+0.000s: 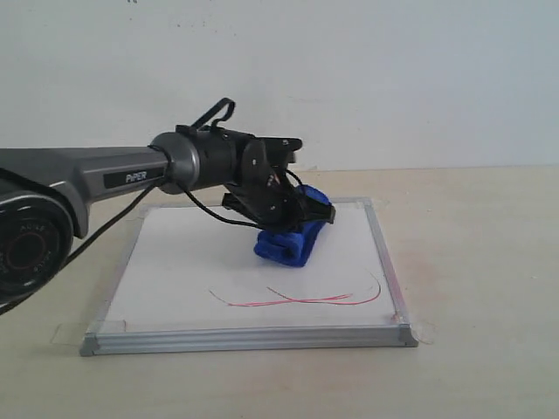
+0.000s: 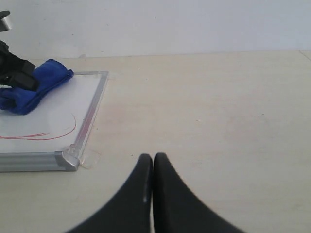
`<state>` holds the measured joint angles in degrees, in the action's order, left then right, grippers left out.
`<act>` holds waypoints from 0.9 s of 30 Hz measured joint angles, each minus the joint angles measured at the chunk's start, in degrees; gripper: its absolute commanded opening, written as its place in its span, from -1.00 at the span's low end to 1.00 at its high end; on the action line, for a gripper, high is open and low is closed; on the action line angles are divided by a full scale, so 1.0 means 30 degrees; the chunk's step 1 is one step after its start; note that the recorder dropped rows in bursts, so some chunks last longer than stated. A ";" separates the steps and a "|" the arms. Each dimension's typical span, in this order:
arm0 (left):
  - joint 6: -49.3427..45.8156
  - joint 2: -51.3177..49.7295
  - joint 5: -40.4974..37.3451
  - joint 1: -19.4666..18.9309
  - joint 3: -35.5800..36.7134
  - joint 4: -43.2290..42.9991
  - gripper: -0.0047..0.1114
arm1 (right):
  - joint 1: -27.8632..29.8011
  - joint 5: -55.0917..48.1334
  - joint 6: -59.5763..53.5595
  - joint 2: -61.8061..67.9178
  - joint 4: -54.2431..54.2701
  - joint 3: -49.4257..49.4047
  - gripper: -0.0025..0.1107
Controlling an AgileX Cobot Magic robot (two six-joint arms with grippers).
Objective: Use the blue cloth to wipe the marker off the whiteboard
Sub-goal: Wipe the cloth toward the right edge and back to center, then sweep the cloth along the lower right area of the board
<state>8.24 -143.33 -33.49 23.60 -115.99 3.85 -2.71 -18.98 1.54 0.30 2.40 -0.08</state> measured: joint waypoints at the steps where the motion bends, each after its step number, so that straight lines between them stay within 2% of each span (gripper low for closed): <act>1: -0.0111 -0.0096 0.0137 0.0307 -0.0042 0.0088 -0.84 | 0.0000 0.0000 0.0000 0.0000 0.0000 0.0000 -0.96; 6: -0.1247 -0.0303 0.0868 0.1559 -0.0157 0.1663 -0.84 | 0.0000 0.0000 0.0000 0.0000 0.0000 0.0000 -0.96; 8: -0.2999 -0.0418 0.1133 0.2575 -0.0157 0.4695 -0.84 | 0.0000 0.0000 0.0000 0.0000 0.0000 0.0000 -0.96; 10: -0.4333 -0.0499 0.1181 0.3399 -0.0157 0.6575 -0.84 | 0.0000 0.0000 0.0000 0.0000 0.0000 0.0000 -0.96; 13: -0.4819 -0.0499 0.1214 0.3744 -0.0157 0.7193 -0.84 | 0.0000 0.0000 0.0000 0.0000 0.0000 0.0000 -0.96; 18: -0.4895 -0.0414 0.0357 0.3284 -0.0157 0.7775 -0.84 | 0.0000 0.0000 0.0000 0.0000 0.0000 0.0000 -0.96; 21: -0.4895 0.0038 -0.1538 0.2662 -0.0157 0.6683 -0.84 | 0.0000 0.0000 0.0000 0.0000 0.0000 0.0000 -0.96; 27: -0.4859 0.0736 -0.5270 0.0273 -0.0050 0.5439 -0.84 | 0.0000 0.0000 0.0000 0.0000 0.0000 0.0000 -0.96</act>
<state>-6.34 -141.12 -49.30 24.42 -116.14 20.16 -2.71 -18.98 1.54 0.30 2.40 -0.08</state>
